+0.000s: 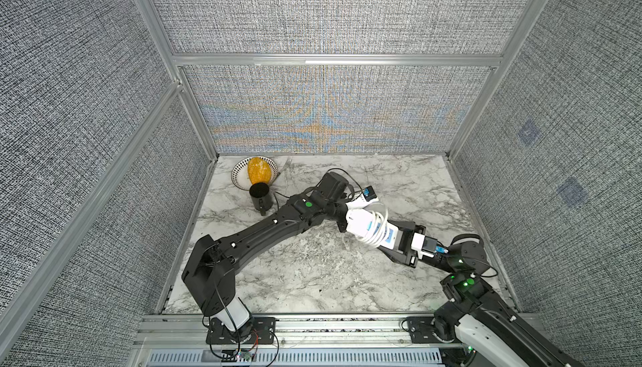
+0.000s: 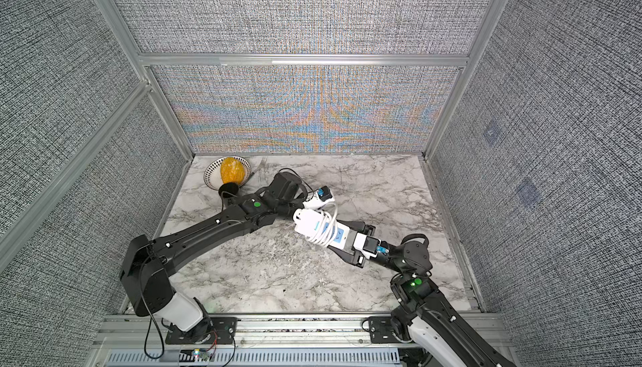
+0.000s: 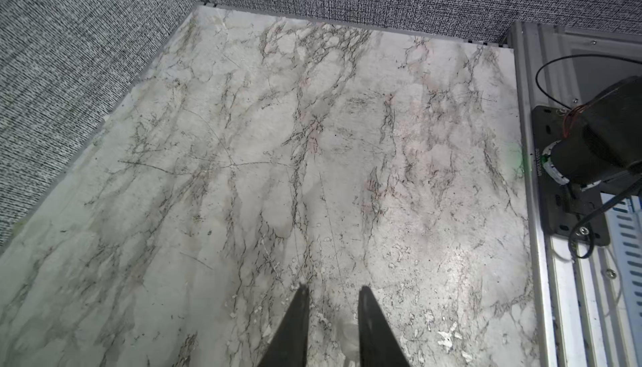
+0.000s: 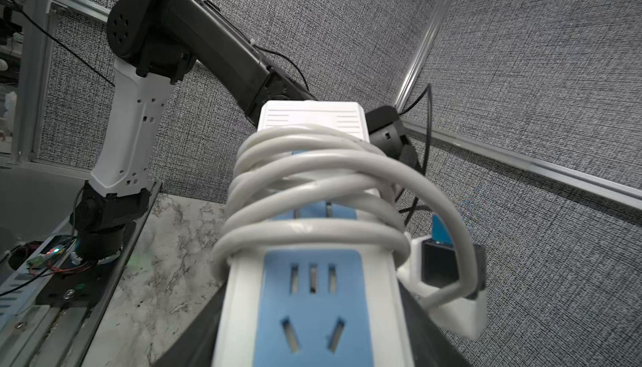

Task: Wrap the cord around the power strip
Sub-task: Wrap the power cord around the power strip.

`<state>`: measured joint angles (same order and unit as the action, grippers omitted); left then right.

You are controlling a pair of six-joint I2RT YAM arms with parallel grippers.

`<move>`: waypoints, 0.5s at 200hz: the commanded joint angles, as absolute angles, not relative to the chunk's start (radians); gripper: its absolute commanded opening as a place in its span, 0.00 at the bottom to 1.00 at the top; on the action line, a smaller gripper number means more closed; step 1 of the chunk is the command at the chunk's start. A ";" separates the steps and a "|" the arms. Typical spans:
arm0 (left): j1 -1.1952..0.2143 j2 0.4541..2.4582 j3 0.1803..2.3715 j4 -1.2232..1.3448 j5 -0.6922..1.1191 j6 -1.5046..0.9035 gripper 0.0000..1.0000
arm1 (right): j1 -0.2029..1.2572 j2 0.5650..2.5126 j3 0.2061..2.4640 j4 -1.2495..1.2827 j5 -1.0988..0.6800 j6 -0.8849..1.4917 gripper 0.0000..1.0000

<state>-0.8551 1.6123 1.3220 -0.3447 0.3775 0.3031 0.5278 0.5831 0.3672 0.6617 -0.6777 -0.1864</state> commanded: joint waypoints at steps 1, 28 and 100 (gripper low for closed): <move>-0.854 1.617 1.298 -0.257 0.407 0.228 0.27 | 0.525 0.565 0.360 0.769 -0.589 -0.177 0.00; -0.855 1.632 1.271 -0.222 0.432 0.176 0.26 | 0.523 0.555 0.359 0.756 -0.506 -0.190 0.00; -0.857 1.626 1.186 -0.156 0.465 0.090 0.16 | 0.521 0.524 0.360 0.706 -0.253 -0.205 0.00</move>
